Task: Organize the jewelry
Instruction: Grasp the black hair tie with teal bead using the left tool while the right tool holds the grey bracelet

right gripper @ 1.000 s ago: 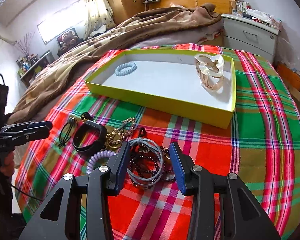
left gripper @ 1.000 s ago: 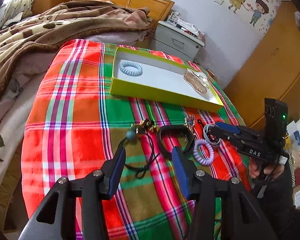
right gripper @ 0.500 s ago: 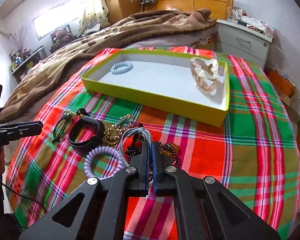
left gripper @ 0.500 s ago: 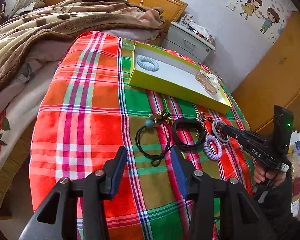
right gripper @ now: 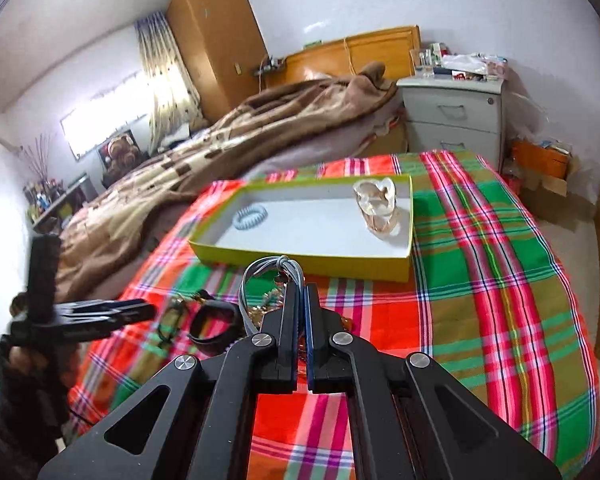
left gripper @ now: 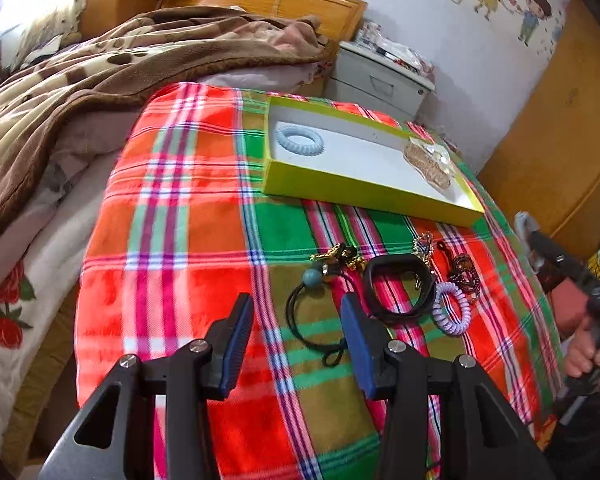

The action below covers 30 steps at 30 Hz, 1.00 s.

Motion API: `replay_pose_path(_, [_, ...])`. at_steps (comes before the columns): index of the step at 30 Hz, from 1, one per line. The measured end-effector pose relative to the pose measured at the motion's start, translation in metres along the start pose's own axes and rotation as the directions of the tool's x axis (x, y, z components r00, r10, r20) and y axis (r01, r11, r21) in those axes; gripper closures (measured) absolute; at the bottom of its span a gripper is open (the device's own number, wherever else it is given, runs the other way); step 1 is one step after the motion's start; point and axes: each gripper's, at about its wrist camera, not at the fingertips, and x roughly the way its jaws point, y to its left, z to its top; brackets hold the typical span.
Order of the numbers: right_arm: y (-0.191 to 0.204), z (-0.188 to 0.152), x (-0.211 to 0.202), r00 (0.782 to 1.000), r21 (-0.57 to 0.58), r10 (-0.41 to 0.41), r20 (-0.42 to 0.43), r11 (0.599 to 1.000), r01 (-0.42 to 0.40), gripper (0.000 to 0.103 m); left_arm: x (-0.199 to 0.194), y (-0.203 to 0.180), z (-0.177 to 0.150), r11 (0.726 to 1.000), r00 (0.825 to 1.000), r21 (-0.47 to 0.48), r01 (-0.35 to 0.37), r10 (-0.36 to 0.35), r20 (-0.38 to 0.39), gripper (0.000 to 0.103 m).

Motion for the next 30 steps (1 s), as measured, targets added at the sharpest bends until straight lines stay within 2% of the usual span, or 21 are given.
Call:
replay_pose_path(7, [0.004,-0.003,0.001,1.000,0.021,0.017,0.003,1.000,-0.017,0.101,0.023,-0.010,0.007,0.995,0.997,0.083,-0.062,0.065,-0.043,0.056])
replay_pose_path(10, [0.007,-0.004,0.005,1.000,0.018,0.028,-0.005,0.999,-0.027,0.101,0.029,-0.019,0.007,0.978,0.989,0.155,-0.140,0.146,-0.026,0.056])
replay_pose_path(17, [0.008,-0.007,0.012,0.999,0.020,0.045,-0.018,0.999,-0.045,0.101,0.038,-0.028,0.011,0.963,0.983,0.204,-0.173,0.183,-0.031,0.056])
replay_pose_path(21, [0.007,-0.009,0.016,0.998,0.029,0.050,-0.023,0.998,-0.049,0.101,0.041,-0.032,0.013,0.963,0.983,0.211,-0.170,0.180,-0.031,0.056])
replay_pose_path(22, [0.006,-0.010,0.017,0.998,0.031,0.051,-0.024,0.998,-0.050,0.101,0.041,-0.032,0.013,0.964,0.984,0.206,-0.168,0.178,-0.030,0.061])
replay_pose_path(23, [0.006,-0.010,0.017,0.998,0.031,0.050,-0.025,0.998,-0.049,0.101,0.040,-0.032,0.013,0.964,0.984,0.206,-0.166,0.176,-0.028,0.071])
replay_pose_path(26, [0.004,-0.011,0.018,0.998,0.037,0.051,-0.025,0.998,-0.050,0.101,0.039,-0.034,0.012,0.966,0.986,0.205,-0.156,0.165,-0.029,0.083])
replay_pose_path(30, [0.003,-0.011,0.019,0.998,0.043,0.055,-0.028,0.998,-0.054,0.101,0.038,-0.033,0.013,0.970,0.986,0.186,-0.155,0.163,-0.028,0.089])
